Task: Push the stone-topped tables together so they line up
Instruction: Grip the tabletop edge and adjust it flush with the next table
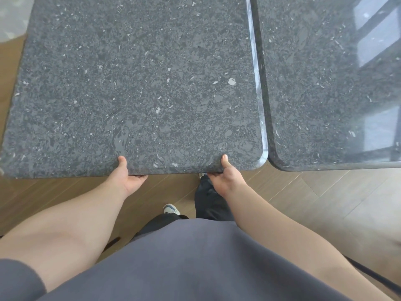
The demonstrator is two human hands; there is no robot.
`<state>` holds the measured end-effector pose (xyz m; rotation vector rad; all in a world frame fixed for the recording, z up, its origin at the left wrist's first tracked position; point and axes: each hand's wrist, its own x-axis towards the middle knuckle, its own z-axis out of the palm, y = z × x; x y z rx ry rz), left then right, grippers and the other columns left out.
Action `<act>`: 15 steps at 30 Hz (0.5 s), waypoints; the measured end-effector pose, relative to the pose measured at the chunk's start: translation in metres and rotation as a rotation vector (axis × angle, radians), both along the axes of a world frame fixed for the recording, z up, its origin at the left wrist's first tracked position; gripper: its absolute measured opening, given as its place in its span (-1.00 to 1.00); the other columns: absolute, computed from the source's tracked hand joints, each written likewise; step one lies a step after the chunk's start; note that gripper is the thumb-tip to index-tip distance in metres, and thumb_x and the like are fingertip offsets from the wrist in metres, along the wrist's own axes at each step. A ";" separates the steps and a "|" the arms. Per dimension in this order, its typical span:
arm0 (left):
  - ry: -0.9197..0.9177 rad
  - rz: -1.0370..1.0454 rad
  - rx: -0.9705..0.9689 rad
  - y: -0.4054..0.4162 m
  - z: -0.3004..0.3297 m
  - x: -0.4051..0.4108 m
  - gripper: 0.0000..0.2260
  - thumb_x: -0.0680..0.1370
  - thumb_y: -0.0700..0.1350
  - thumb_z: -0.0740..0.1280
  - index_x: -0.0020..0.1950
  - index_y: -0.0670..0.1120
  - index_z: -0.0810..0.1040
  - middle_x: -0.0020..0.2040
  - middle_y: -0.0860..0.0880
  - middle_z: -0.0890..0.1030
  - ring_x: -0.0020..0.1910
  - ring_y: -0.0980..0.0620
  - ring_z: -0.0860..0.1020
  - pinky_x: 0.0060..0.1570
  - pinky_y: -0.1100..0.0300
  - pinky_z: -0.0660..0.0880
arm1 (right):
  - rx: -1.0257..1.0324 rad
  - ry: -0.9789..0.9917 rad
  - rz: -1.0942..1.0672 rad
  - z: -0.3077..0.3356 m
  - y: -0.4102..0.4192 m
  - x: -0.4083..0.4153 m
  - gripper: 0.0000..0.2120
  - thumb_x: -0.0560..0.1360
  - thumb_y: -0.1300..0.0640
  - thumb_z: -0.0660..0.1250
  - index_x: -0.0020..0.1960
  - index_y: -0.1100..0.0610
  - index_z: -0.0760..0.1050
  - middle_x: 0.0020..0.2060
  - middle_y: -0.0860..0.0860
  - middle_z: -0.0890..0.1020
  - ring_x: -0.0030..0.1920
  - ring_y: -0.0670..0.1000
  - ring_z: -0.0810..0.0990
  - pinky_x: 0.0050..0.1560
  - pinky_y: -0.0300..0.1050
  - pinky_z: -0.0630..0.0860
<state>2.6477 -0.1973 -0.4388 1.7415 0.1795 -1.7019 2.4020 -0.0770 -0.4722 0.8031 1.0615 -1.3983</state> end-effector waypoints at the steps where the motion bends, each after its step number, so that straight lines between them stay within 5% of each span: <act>1: 0.001 0.003 -0.003 -0.001 0.000 0.000 -0.48 0.61 0.22 0.22 0.42 -0.11 0.38 0.38 -0.14 0.51 0.36 -0.13 0.49 0.32 -0.16 0.43 | -0.003 -0.005 0.002 0.001 0.000 -0.001 -0.49 0.55 0.12 0.40 0.43 0.25 0.35 0.31 0.22 0.54 0.26 0.22 0.57 0.15 0.17 0.58; 7: 0.012 -0.004 0.003 -0.001 -0.006 0.004 -0.56 0.61 0.21 0.23 0.26 -0.12 0.41 0.35 -0.14 0.52 0.36 -0.13 0.50 0.37 -0.17 0.41 | 0.000 -0.006 0.002 0.004 0.001 0.000 -0.49 0.56 0.12 0.40 0.43 0.24 0.34 0.32 0.21 0.54 0.29 0.21 0.55 0.11 0.13 0.56; 15: 0.011 -0.012 -0.009 0.000 -0.006 0.005 -0.53 0.62 0.20 0.22 0.35 -0.13 0.38 0.37 -0.15 0.50 0.38 -0.12 0.47 0.41 -0.16 0.37 | 0.001 0.011 0.014 0.007 0.002 0.001 -0.53 0.59 0.13 0.36 0.43 0.26 0.34 0.34 0.22 0.52 0.29 0.21 0.54 0.14 0.12 0.53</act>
